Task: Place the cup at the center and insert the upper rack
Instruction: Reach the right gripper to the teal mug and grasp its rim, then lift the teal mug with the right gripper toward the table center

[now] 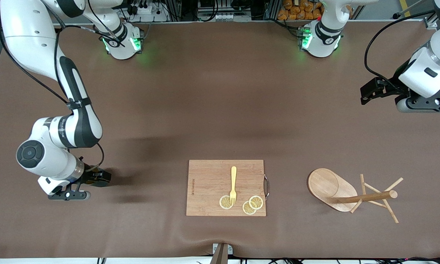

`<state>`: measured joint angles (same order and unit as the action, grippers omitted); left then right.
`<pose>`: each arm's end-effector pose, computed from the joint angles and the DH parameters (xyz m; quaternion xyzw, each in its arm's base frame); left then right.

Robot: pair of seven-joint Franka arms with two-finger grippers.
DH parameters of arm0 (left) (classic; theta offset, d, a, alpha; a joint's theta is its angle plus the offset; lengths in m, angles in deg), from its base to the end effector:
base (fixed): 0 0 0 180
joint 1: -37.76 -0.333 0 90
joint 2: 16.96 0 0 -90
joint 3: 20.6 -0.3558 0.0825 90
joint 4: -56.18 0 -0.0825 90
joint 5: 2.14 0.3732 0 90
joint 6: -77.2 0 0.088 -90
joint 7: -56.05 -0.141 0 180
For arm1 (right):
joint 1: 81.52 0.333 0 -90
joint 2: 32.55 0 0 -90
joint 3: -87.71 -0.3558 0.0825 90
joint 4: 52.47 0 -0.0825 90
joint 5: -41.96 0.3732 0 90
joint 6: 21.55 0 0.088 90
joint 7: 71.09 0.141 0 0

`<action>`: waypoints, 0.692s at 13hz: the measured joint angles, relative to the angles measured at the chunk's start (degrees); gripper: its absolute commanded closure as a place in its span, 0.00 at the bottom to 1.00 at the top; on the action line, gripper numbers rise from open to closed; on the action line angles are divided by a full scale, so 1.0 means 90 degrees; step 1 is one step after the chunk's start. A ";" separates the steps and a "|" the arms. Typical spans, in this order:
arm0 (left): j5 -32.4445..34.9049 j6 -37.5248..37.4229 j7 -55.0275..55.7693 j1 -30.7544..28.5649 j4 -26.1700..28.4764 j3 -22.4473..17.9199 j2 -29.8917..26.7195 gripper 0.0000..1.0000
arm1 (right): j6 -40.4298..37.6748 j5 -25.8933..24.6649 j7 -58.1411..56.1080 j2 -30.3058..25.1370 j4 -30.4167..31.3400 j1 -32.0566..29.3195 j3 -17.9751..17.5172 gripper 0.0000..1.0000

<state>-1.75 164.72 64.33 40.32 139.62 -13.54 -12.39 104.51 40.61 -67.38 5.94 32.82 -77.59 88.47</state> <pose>0.5600 -0.0907 0.6351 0.9999 -0.0114 -0.0042 0.0009 0.7345 0.0409 0.2839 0.9997 0.0036 0.0207 0.0125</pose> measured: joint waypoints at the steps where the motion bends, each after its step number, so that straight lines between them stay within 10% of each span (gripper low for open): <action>1: 0.0000 0.0002 0.0000 -0.0002 -0.0001 -0.0001 0.0000 0.00 | -0.0001 0.0000 0.0002 0.0067 0.0031 -0.0002 0.0001 0.00; 7: 0.0000 0.0016 0.0000 -0.0003 -0.0002 -0.0002 0.0000 0.00 | -0.0028 0.0000 0.0006 0.0237 0.0305 -0.0126 0.0016 0.02; 9: 0.0000 0.0018 0.0000 -0.0003 -0.0002 -0.0002 0.0000 0.00 | -0.0023 0.0000 0.0004 0.0263 0.0383 -0.0126 0.0013 0.82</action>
<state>-1.75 164.88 64.33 40.29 139.60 -13.56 -12.39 104.30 40.61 -67.34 8.31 36.27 -78.72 88.59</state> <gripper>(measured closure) 0.000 0.018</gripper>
